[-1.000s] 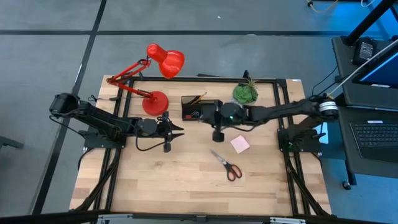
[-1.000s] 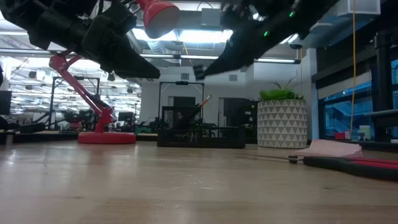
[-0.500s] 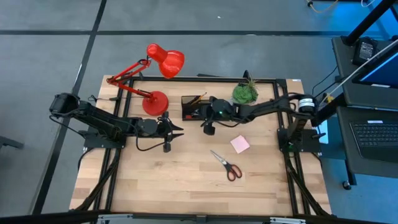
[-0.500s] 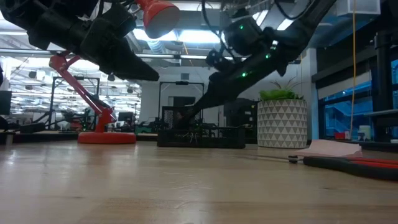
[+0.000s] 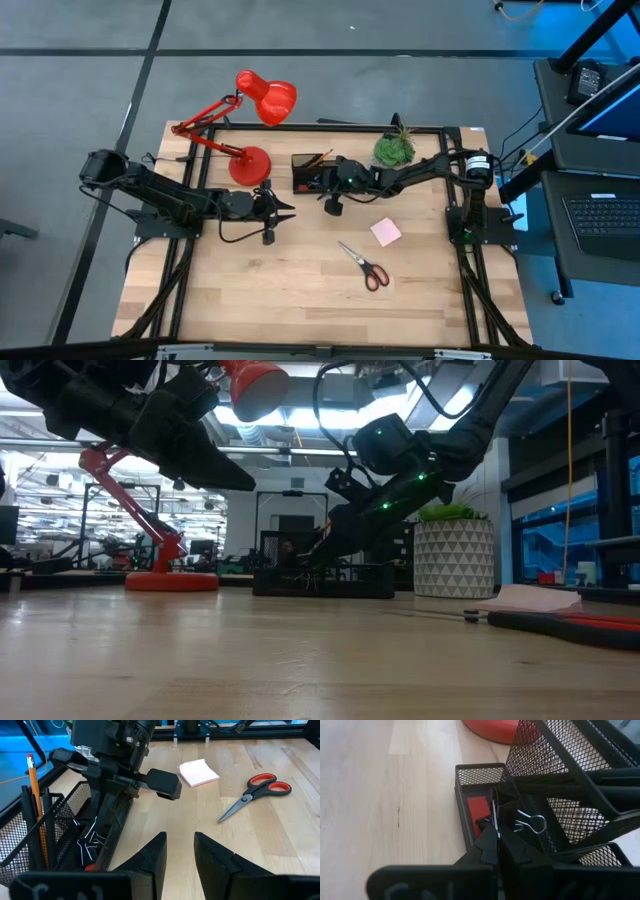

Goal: Pick and place office supplies into organizer
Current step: Put the binder clip into the desk organizer

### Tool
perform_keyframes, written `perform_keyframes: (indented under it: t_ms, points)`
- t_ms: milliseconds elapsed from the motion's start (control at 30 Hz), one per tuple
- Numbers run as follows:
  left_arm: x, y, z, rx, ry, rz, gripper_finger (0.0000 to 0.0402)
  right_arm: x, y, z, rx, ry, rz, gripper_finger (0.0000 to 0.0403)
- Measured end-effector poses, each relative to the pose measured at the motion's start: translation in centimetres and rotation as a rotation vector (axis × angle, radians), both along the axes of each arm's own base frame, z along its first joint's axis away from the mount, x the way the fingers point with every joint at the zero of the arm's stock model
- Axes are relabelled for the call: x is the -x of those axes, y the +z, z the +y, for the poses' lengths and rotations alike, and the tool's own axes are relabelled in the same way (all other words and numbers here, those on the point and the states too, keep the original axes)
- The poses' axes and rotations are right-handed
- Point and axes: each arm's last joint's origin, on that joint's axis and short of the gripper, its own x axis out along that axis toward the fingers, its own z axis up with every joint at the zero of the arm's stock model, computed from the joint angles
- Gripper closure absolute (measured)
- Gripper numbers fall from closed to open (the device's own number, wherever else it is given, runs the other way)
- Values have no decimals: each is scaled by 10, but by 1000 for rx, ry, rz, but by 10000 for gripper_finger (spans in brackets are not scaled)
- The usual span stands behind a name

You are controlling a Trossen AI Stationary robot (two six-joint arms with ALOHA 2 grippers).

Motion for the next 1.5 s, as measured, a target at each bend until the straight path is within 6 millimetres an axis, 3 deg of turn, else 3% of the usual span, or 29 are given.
perform_keyframes:
  t_ms: [333, 633, 1500]
  points:
    - [0, 0, 0, 2, 1, 0, 309, -1, 1, -1, 4, -6, -34, 383]
    - [0, 0, 0, 2, 1, 1, 309, -3, 4, -1, -16, -7, -85, 397]
    - [0, 0, 0, 2, 1, 1, 309, -4, 5, -1, -18, -4, -89, 388]
